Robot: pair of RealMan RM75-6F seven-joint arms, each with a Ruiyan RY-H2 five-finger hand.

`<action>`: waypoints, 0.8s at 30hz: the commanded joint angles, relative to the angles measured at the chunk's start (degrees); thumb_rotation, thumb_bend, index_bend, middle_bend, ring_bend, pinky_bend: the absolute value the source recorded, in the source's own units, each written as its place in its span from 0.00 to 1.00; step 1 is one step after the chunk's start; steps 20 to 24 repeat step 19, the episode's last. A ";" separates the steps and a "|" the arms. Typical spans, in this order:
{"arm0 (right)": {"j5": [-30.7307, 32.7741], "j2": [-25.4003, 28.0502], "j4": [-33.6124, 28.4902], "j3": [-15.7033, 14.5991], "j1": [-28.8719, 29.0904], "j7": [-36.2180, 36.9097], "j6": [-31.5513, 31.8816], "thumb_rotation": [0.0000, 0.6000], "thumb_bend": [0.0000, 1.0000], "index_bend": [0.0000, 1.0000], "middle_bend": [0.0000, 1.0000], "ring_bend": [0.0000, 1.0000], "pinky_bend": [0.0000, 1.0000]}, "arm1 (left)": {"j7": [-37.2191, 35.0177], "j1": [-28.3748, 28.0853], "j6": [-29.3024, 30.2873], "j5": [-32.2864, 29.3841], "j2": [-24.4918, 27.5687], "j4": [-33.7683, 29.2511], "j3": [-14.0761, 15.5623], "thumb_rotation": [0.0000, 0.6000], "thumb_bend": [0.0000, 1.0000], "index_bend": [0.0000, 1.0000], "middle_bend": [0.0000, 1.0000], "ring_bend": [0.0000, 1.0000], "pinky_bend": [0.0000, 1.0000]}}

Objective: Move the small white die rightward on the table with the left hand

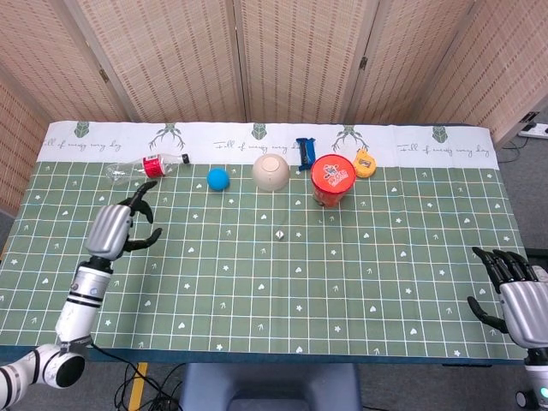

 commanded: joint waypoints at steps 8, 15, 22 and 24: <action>-0.67 -0.53 1.00 0.04 0.65 0.98 -0.53 1.00 0.24 0.13 0.21 0.16 0.16 | 4.48 10.98 8.54 -4.03 5.16 -3.54 3.97 1.00 0.32 0.22 0.53 0.40 0.48; -0.95 -0.90 1.47 -0.02 1.18 1.65 -1.16 1.00 0.24 0.13 0.21 0.16 0.16 | 4.33 17.41 14.53 -0.90 6.79 -3.99 7.33 1.00 0.32 0.23 0.53 0.40 0.47; -1.13 -1.20 1.53 -0.13 1.42 1.74 -1.47 1.00 0.24 0.13 0.21 0.16 0.16 | 3.23 20.34 17.23 2.96 8.55 -4.39 9.44 1.00 0.32 0.24 0.53 0.40 0.44; -1.13 -1.20 1.53 -0.13 1.42 1.74 -1.47 1.00 0.24 0.13 0.21 0.16 0.16 | 3.23 20.34 17.23 2.96 8.55 -4.39 9.44 1.00 0.32 0.24 0.53 0.40 0.44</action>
